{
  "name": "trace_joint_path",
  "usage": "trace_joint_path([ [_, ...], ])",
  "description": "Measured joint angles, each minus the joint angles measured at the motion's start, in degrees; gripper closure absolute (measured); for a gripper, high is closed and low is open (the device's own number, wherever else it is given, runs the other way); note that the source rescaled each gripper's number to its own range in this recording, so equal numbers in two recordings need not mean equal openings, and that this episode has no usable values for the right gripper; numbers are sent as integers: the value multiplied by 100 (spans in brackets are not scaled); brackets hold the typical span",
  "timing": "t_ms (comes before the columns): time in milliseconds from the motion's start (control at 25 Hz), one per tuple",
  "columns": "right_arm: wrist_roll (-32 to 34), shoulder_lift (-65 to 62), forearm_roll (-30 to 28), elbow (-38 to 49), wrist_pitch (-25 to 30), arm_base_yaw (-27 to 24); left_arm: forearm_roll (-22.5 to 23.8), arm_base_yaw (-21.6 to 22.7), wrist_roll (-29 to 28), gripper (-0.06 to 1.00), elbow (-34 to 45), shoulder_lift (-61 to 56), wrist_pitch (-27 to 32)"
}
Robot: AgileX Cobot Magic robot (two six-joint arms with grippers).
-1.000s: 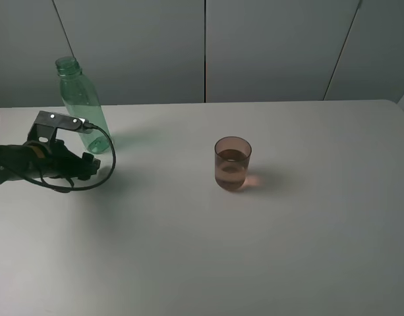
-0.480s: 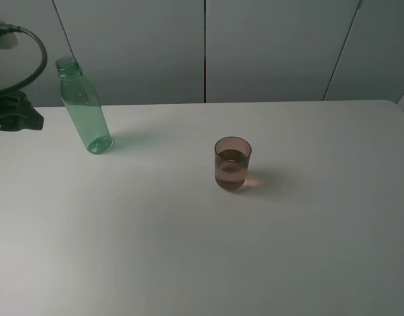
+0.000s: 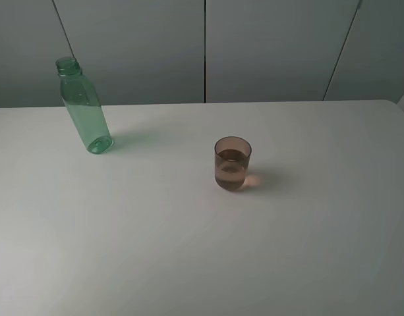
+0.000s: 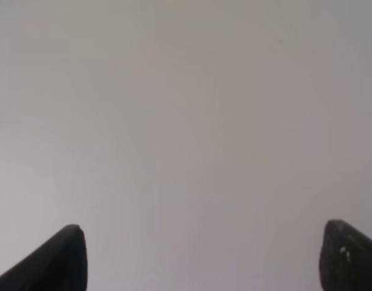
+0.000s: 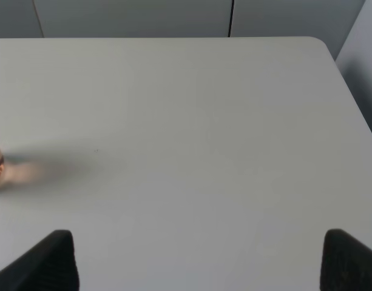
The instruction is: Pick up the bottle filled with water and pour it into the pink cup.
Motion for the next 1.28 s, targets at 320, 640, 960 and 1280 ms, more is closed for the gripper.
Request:
trace_joint_path([
  [320, 0, 0, 0, 0, 0, 0, -106, 0, 255, -5, 848, -2155, -154],
  [640, 0, 0, 0, 0, 0, 0, 186, 0, -71, -5, 953, -3044, -129],
  [960, 0, 0, 0, 0, 0, 0, 323, 0, -300, -6, 953, -3064, -129],
  [1280, 0, 0, 0, 0, 0, 0, 323, 0, -300, -6, 953, -3064, -129],
])
